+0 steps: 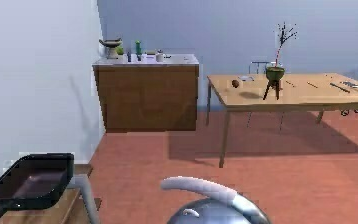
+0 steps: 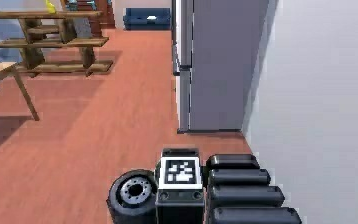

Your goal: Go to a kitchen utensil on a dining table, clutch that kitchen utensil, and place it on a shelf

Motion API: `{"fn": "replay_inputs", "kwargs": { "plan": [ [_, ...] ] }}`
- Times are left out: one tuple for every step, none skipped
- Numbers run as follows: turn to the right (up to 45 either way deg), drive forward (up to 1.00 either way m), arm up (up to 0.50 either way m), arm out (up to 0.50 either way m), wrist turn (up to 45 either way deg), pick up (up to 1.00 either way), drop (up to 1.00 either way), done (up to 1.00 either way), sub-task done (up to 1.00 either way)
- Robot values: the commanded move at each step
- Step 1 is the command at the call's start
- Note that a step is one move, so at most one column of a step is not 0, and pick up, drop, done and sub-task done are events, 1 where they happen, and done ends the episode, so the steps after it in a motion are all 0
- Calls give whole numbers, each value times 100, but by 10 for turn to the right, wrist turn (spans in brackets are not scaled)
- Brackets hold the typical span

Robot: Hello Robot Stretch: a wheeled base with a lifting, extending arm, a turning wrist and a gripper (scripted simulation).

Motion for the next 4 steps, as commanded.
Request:
{"fn": "replay_inputs", "kwargs": {
  "plan": [
    [-450,0,0,0,0,0,0,0,0],
    [-450,0,0,0,0,0,0,0,0],
    [-450,0,0,0,0,0,0,0,0],
    [-390,0,0,0,0,0,0,0,0]
  ]
}}
